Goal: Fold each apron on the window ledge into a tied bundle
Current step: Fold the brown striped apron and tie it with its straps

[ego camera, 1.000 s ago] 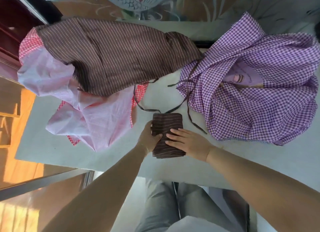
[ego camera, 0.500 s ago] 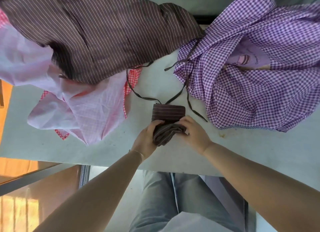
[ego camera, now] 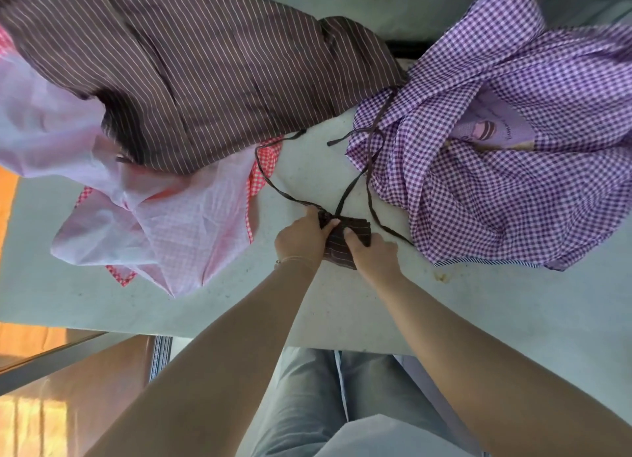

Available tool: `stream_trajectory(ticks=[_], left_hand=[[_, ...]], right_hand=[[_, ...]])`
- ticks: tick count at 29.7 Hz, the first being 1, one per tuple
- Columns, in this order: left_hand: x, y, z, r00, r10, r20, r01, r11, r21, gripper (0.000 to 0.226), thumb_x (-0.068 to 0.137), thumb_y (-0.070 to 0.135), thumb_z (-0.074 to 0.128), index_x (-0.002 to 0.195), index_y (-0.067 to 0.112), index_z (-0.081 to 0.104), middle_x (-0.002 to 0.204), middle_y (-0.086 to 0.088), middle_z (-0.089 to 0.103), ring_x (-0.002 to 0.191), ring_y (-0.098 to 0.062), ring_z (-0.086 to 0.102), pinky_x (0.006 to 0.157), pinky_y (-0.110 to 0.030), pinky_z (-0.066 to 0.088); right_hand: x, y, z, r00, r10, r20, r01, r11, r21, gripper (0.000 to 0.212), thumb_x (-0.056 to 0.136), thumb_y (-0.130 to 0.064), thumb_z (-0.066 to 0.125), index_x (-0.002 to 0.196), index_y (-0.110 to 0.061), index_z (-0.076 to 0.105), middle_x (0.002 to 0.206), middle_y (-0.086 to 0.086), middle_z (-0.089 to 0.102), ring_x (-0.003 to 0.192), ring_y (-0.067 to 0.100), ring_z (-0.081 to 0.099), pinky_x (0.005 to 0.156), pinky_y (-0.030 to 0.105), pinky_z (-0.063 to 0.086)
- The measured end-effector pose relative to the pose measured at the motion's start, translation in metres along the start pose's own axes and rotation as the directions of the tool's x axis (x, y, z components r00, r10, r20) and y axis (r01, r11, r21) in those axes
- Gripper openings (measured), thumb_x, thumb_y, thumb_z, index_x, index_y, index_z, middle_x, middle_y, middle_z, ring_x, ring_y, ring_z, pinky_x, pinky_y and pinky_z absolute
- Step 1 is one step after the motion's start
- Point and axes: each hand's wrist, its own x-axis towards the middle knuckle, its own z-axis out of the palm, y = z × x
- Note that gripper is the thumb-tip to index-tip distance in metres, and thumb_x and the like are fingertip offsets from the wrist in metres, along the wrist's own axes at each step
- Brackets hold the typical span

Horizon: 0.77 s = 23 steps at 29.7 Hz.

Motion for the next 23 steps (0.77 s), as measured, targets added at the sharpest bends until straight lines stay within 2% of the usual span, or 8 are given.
stream_trajectory(ticks=[3, 7, 10, 12, 14, 16, 19, 23], left_hand=[[-0.013, -0.001, 0.009, 0.997, 0.050, -0.066, -0.049, 0.999, 0.020, 0.050, 0.096, 0.061, 0.028, 0.111, 0.016, 0.043, 0.082, -0.002, 0.065, 0.069, -0.024, 0.064, 0.061, -0.034, 0.052], [-0.016, -0.010, 0.017, 0.999, -0.043, -0.018, 0.036, 0.963, -0.268, 0.048, 0.093, 0.062, 0.034, 0.106, 0.017, 0.045, 0.084, -0.002, 0.063, 0.076, -0.024, 0.064, 0.068, -0.037, 0.054], [-0.017, -0.015, 0.013, 0.980, -0.163, 0.113, 0.198, 0.745, -0.638, 0.047, 0.084, 0.059, 0.058, 0.107, 0.020, 0.045, 0.098, -0.001, 0.061, 0.087, -0.019, 0.060, 0.077, -0.036, 0.054], [-0.020, -0.016, 0.010, 0.959, -0.233, 0.164, 0.275, 0.611, -0.742, 0.057, 0.077, 0.060, 0.066, 0.114, 0.021, 0.045, 0.111, 0.001, 0.053, 0.094, -0.017, 0.057, 0.083, -0.035, 0.052], [-0.025, -0.018, 0.004, 0.960, -0.237, 0.151, 0.273, 0.656, -0.704, 0.070, 0.074, 0.069, 0.061, 0.122, 0.021, 0.047, 0.120, 0.005, 0.040, 0.106, -0.016, 0.051, 0.092, -0.036, 0.049], [-0.031, -0.020, -0.010, 0.952, -0.161, 0.260, 0.299, 0.660, -0.689, 0.080, 0.073, 0.079, 0.050, 0.125, 0.018, 0.050, 0.128, 0.001, 0.047, 0.110, -0.018, 0.054, 0.095, -0.039, 0.048], [-0.050, -0.023, -0.033, 0.829, 0.162, 0.535, 0.477, 0.295, -0.828, 0.075, 0.071, 0.074, 0.056, 0.124, 0.022, 0.054, 0.123, -0.007, 0.064, 0.108, -0.022, 0.064, 0.086, -0.039, 0.055], [-0.062, -0.026, -0.053, 0.909, 0.264, 0.323, 0.288, 0.161, -0.944, 0.067, 0.073, 0.036, 0.077, 0.131, 0.017, 0.051, 0.123, -0.010, 0.064, 0.109, -0.027, 0.065, 0.085, -0.043, 0.056]], right_hand=[[-0.002, -0.005, 0.007, 0.984, 0.157, 0.080, -0.172, 0.954, 0.246, 0.081, 0.072, -0.074, 0.058, 0.128, -0.017, 0.047, 0.125, 0.012, 0.047, 0.103, 0.029, 0.057, 0.064, 0.037, 0.059], [-0.005, -0.003, 0.016, 0.993, 0.118, -0.024, -0.089, 0.849, 0.521, 0.051, 0.077, -0.052, 0.072, 0.111, -0.015, 0.062, 0.107, 0.009, 0.066, 0.093, 0.024, 0.066, 0.076, 0.037, 0.059], [-0.018, -0.002, 0.010, 0.999, 0.040, -0.004, -0.027, 0.757, 0.653, 0.038, 0.083, -0.033, 0.073, 0.109, -0.010, 0.061, 0.100, 0.008, 0.068, 0.089, 0.021, 0.066, 0.059, 0.024, 0.053], [-0.023, -0.002, 0.002, 0.999, -0.050, -0.018, 0.050, 0.771, 0.635, 0.037, 0.083, -0.030, 0.073, 0.109, -0.009, 0.058, 0.101, 0.010, 0.067, 0.087, 0.020, 0.067, 0.059, 0.021, 0.052], [-0.029, -0.006, -0.007, 0.991, -0.134, -0.011, 0.109, 0.753, 0.649, 0.043, 0.082, -0.026, 0.074, 0.115, -0.011, 0.051, 0.106, 0.011, 0.066, 0.089, 0.019, 0.067, 0.065, 0.026, 0.055], [-0.035, -0.013, -0.017, 0.975, -0.221, 0.006, 0.164, 0.743, 0.649, 0.050, 0.083, -0.023, 0.074, 0.123, -0.019, 0.045, 0.108, 0.007, 0.064, 0.093, 0.020, 0.067, 0.069, 0.029, 0.057], [-0.044, -0.022, -0.030, 0.921, -0.389, -0.007, 0.332, 0.778, 0.533, 0.045, 0.086, -0.026, 0.070, 0.125, -0.019, 0.050, 0.110, 0.004, 0.064, 0.095, 0.018, 0.067, 0.068, 0.025, 0.058], [-0.062, -0.036, -0.046, 0.829, -0.559, -0.006, 0.516, 0.762, 0.391, 0.037, 0.090, -0.024, 0.064, 0.123, -0.013, 0.052, 0.108, 0.001, 0.063, 0.094, 0.011, 0.066, 0.065, 0.020, 0.056]])
